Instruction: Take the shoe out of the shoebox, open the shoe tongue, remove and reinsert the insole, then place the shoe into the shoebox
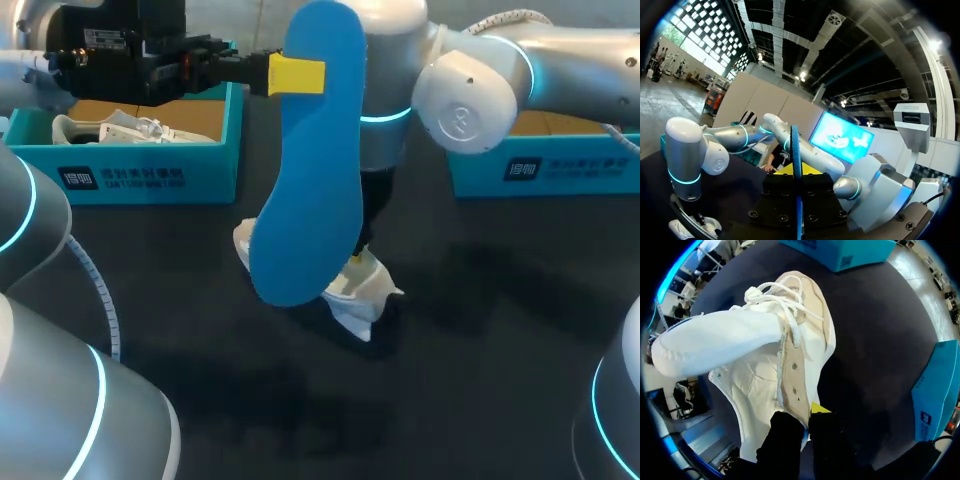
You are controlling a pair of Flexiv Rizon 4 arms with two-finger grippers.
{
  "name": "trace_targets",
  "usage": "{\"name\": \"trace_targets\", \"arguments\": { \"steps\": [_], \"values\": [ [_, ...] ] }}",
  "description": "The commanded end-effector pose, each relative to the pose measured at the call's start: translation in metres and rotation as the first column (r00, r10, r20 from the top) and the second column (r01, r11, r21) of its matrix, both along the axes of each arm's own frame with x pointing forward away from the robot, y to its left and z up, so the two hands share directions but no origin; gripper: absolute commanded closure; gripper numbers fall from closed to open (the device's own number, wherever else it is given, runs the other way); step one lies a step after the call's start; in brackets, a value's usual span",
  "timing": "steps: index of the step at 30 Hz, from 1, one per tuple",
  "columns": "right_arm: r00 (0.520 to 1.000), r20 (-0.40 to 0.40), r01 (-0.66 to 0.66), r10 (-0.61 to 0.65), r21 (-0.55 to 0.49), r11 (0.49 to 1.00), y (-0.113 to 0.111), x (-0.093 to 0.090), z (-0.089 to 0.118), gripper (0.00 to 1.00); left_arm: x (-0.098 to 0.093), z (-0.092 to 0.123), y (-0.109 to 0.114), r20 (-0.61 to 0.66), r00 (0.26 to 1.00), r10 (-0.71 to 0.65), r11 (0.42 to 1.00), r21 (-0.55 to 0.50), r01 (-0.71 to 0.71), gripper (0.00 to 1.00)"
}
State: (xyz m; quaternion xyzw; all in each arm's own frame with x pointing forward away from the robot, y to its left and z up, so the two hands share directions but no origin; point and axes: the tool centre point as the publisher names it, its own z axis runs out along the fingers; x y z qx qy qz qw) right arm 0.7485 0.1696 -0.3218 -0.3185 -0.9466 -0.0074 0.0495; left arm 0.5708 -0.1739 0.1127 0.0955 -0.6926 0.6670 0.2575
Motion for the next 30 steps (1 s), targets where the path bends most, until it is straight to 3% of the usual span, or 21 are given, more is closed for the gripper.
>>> {"name": "trace_targets", "arguments": {
  "steps": [1, 12, 30],
  "values": [
    [0.994, 0.017, 0.11, -0.11, -0.006, 0.994, -0.001, -0.013, 0.004, 1.0, 0.0, -0.001, -0.001, 0.0, 1.0, -0.001, 1.0, 0.001, 0.001, 1.0],
    [0.908, 0.042, 0.417, -0.417, 0.003, 0.909, 0.009, -0.045, 0.004, 1.0, 0.0, -0.001, -0.001, 0.0, 1.0, -0.001, 1.0, 0.001, 0.001, 1.0],
    [0.893, 0.037, 0.448, -0.449, 0.026, 0.894, 0.006, -0.047, 0.003, 1.0, 0.0, -0.001, -0.001, 0.0, 1.0, -0.001, 1.0, 0.001, 0.001, 1.0]
  ]
}}
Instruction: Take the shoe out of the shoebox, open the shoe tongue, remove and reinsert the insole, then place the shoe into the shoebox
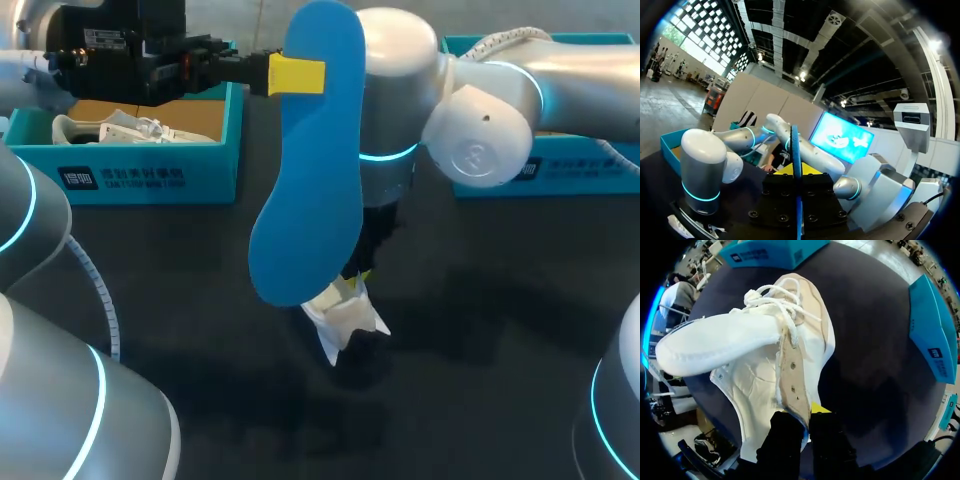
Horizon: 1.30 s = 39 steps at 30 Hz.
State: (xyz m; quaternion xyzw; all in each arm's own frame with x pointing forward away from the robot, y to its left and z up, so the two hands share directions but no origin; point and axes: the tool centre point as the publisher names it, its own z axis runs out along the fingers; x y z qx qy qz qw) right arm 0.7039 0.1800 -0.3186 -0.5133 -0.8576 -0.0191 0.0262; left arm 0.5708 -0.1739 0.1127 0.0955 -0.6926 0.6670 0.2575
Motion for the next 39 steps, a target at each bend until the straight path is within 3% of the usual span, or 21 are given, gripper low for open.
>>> {"name": "trace_targets", "arguments": {
  "steps": [1, 6, 12, 39],
  "values": [
    [0.998, 0.011, 0.067, -0.068, 0.042, 0.997, -0.007, -0.005, -0.002, 1.0, 0.0, -0.001, -0.001, 0.0, 1.0, -0.001, 1.0, 0.001, 0.001, 1.0],
    [0.973, 0.03, 0.223, -0.229, 0.138, 0.965, -0.025, -0.02, -0.005, 1.0, 0.0, -0.001, -0.001, 0.0, 1.0, -0.001, 1.0, 0.001, 0.001, 1.0],
    [0.949, 0.031, 0.307, -0.314, 0.139, 0.942, -0.031, -0.034, -0.011, 1.0, 0.0, -0.001, -0.001, 0.0, 1.0, -0.001, 1.0, 0.001, 0.001, 1.0],
    [0.931, -0.099, 0.364, -0.351, 0.164, 0.917, -0.011, -0.043, -0.047, 1.0, 0.0, -0.001, -0.001, 0.0, 1.0, -0.001, 1.0, 0.001, 0.001, 1.0]
  ]
}}
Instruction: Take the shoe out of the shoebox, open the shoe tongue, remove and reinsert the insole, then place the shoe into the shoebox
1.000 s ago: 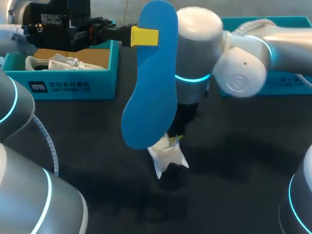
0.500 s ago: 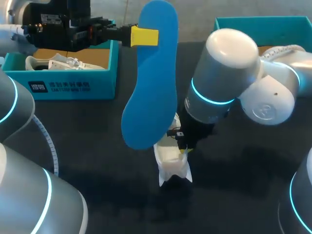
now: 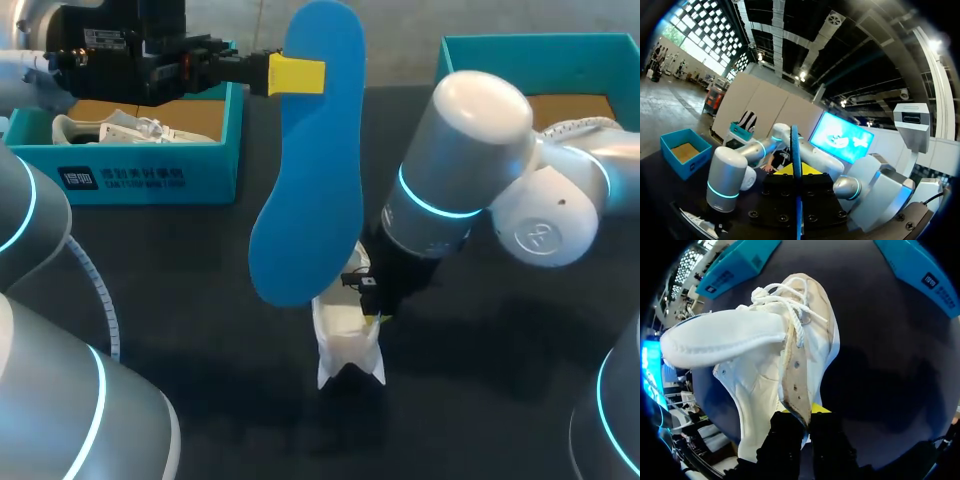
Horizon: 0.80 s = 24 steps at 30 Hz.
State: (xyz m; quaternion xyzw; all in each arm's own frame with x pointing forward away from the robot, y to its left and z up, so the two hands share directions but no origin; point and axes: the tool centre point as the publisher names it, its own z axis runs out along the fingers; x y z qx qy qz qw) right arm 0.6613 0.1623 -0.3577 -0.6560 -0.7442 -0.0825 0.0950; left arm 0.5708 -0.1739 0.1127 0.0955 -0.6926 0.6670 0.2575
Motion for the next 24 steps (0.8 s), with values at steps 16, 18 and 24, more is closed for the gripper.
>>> {"name": "trace_targets", "arguments": {
  "steps": [16, 18, 24],
  "values": [
    [0.999, -0.01, 0.033, -0.033, 0.036, 0.999, 0.011, -0.006, -0.023, 1.0, 0.0, -0.001, -0.001, 0.0, 1.0, -0.001, 1.0, 0.001, 0.001, 1.0],
    [1.0, -0.009, 0.027, -0.027, 0.039, 0.999, 0.01, -0.006, -0.025, 1.0, 0.0, -0.001, -0.001, 0.0, 1.0, -0.001, 1.0, 0.001, 0.001, 1.0],
    [1.0, -0.011, 0.015, -0.014, 0.041, 0.999, 0.009, -0.006, -0.029, 1.0, 0.0, -0.001, -0.001, 0.0, 1.0, -0.001, 1.0, 0.001, 0.001, 1.0]
  ]
}}
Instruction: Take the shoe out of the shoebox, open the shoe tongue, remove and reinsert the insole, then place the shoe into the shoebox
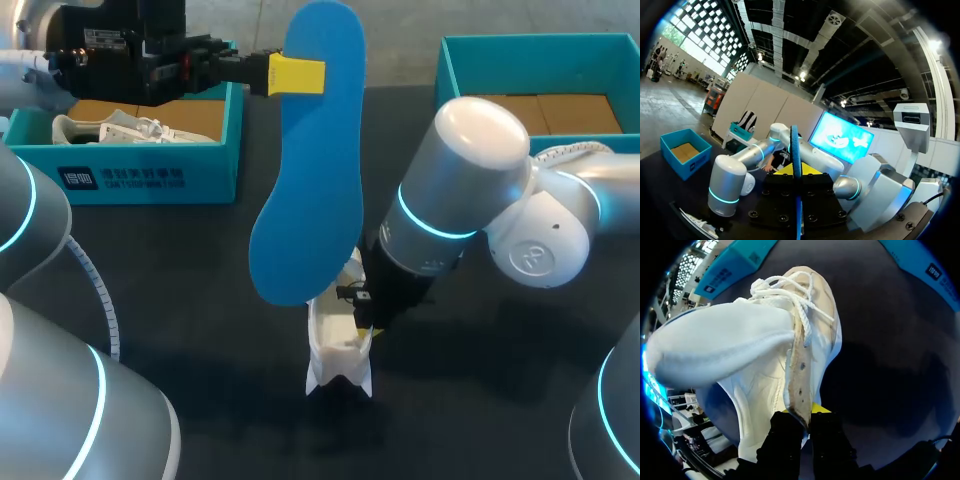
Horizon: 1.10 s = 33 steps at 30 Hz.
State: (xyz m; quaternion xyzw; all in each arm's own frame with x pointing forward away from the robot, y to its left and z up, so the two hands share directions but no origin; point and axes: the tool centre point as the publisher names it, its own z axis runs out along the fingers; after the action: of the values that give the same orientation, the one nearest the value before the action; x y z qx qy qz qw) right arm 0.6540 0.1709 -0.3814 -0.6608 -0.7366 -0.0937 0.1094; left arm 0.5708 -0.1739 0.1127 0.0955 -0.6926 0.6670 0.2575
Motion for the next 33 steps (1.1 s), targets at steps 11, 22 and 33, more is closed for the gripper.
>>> {"name": "trace_targets", "arguments": {
  "steps": [11, 22, 33],
  "values": [
    [1.0, 0.001, -0.027, 0.027, -0.019, 0.999, -0.006, 0.006, -0.003, 1.0, 0.0, -0.001, -0.001, 0.0, 1.0, -0.001, 1.0, 0.001, 0.001, 1.0],
    [1.0, 0.001, -0.027, 0.027, -0.009, 1.0, -0.01, 0.008, -0.001, 0.55, 0.0, -0.001, -0.001, 0.0, 1.0, -0.001, 1.0, 0.001, 0.001, 1.0],
    [0.999, 0.026, -0.024, 0.023, 0.031, 0.999, -0.015, 0.004, 0.038, 0.0, 0.0, -0.001, -0.001, 0.0, 1.0, -0.001, 1.0, 0.001, 0.001, 1.0]
  ]
}}
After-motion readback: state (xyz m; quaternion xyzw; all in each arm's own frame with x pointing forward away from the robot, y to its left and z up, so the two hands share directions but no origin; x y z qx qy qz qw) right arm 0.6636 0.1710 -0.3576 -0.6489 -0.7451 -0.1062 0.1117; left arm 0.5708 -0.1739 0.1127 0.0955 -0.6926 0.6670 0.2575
